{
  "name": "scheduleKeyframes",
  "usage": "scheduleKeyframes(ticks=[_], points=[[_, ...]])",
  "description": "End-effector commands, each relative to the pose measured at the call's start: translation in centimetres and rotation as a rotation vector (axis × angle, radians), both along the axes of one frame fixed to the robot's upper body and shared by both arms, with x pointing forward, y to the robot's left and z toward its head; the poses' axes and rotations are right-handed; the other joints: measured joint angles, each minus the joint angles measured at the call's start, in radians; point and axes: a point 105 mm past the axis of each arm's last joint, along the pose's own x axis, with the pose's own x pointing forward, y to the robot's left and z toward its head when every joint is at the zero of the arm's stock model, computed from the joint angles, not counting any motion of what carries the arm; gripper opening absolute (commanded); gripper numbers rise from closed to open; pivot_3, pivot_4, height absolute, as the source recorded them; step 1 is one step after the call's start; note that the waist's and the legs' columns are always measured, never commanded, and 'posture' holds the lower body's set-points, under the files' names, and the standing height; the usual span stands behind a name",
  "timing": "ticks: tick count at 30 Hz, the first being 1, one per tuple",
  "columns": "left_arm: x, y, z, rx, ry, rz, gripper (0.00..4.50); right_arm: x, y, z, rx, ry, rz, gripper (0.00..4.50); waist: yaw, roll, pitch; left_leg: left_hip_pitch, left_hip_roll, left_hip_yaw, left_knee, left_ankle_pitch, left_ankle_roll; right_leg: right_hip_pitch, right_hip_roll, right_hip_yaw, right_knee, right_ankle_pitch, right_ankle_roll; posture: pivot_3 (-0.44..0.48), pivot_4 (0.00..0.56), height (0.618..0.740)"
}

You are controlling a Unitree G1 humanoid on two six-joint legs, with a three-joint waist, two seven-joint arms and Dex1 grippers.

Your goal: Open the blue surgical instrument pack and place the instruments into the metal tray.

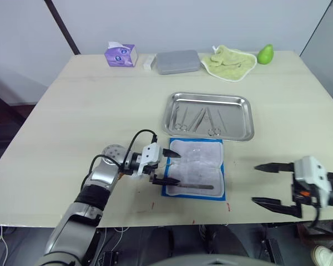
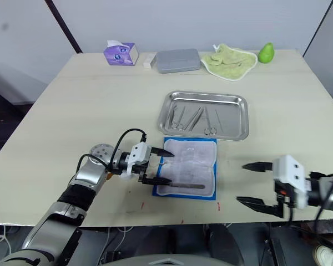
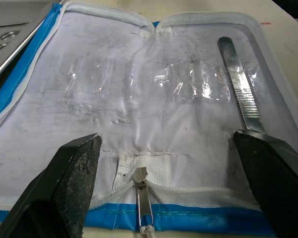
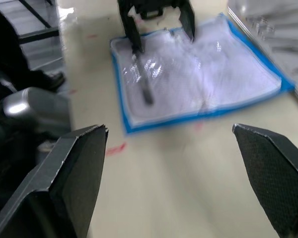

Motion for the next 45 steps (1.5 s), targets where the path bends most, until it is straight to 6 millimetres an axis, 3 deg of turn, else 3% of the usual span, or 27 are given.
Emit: scheduleKeyframes(ticks=[1, 6, 17, 20, 23, 41, 45], points=[[-1.3, 2.1, -3.9, 0.120, 0.150, 0.050, 4.50, 1.1, 2.7, -1.6, -0.044, -0.038, 0.032, 4.43, 0.002, 0.001, 0.000, 0.000, 0.000, 0.000, 0.000, 0.000, 0.000, 0.000, 0.000, 0.000, 0.000, 0.000, 0.000, 0.000, 0.150, 0.740], [-1.2, 2.2, -4.0, 0.125, 0.150, 0.052, 4.50, 2.3, 5.0, -2.8, -0.054, -0.071, 0.045, 4.43, 0.003, 0.002, -0.001, 0.000, 0.000, -0.001, 0.001, 0.000, 0.000, 0.000, 0.001, -0.001, 0.000, 0.002, -0.004, 0.000, 0.150, 0.740], [-1.3, 2.1, -4.1, 0.124, 0.149, 0.049, 4.50, 3.5, 7.0, -4.6, -0.080, -0.068, 0.047, 4.43, 0.002, 0.003, -0.002, 0.000, 0.000, -0.001, 0.001, 0.000, 0.000, 0.000, 0.001, -0.001, 0.001, 0.003, -0.005, 0.000, 0.150, 0.740], [-1.3, 2.1, -4.0, 0.125, 0.148, 0.047, 4.50, 3.7, 7.4, -5.3, -0.101, -0.055, 0.061, 3.58, 0.003, 0.004, -0.002, 0.000, 0.000, -0.001, 0.001, 0.000, 0.000, 0.000, 0.001, -0.001, 0.001, 0.003, -0.005, 0.000, 0.150, 0.740], [-1.2, 2.2, -3.9, 0.126, 0.146, 0.048, 4.50, 3.9, 7.4, -5.6, -0.127, -0.064, 0.063, 2.39, 0.002, 0.004, -0.002, 0.000, 0.000, -0.001, 0.001, 0.000, 0.000, 0.000, 0.001, -0.001, 0.001, 0.003, -0.005, 0.000, 0.150, 0.740], [-1.2, 2.2, -3.8, 0.128, 0.149, 0.047, 4.50, 1.5, 9.0, -6.1, -0.154, 0.046, 0.109, 2.39, 0.002, 0.004, -0.003, 0.001, 0.001, -0.001, 0.002, 0.000, 0.000, 0.000, 0.002, -0.001, 0.003, 0.003, -0.005, 0.000, 0.150, 0.740], [-1.2, 2.0, -3.7, 0.127, 0.148, 0.045, 4.50, 1.7, 8.5, -6.9, -0.172, 0.061, 0.070, 2.39, 0.002, 0.003, -0.003, 0.001, 0.001, -0.001, 0.002, 0.000, 0.000, 0.000, 0.002, -0.001, 0.003, 0.003, -0.005, 0.000, 0.150, 0.740]])
